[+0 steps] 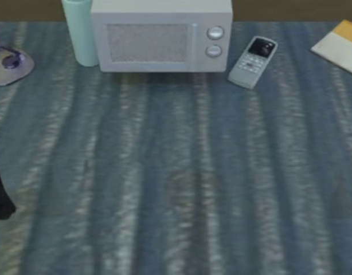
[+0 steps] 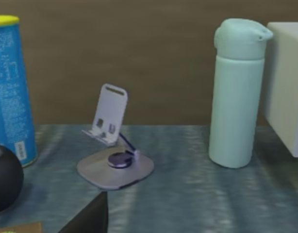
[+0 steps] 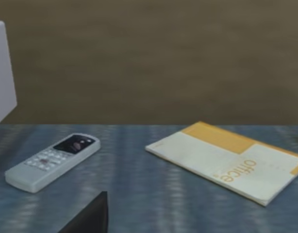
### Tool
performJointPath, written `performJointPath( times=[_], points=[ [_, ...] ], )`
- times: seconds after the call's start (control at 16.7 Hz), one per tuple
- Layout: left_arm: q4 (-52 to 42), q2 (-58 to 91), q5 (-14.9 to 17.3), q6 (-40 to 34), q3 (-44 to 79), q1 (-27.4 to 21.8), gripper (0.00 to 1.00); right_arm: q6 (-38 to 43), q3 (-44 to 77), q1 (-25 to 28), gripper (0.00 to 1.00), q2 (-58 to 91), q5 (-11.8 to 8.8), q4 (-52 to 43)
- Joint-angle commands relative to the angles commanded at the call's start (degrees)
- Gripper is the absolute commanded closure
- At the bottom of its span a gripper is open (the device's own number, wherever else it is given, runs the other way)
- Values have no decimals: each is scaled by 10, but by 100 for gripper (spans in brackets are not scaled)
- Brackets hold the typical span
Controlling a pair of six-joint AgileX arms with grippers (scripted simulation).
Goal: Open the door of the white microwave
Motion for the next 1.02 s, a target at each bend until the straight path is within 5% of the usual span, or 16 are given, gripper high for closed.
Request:
performJointPath(
  times=[0.42,1.02],
  points=[
    [-8,90,-39,-19,79,-45,0,0,0,0,0,0,0,0],
    [-20,617,-224,-128,480,-253,0,0,0,0,0,0,0,0]
  ],
)
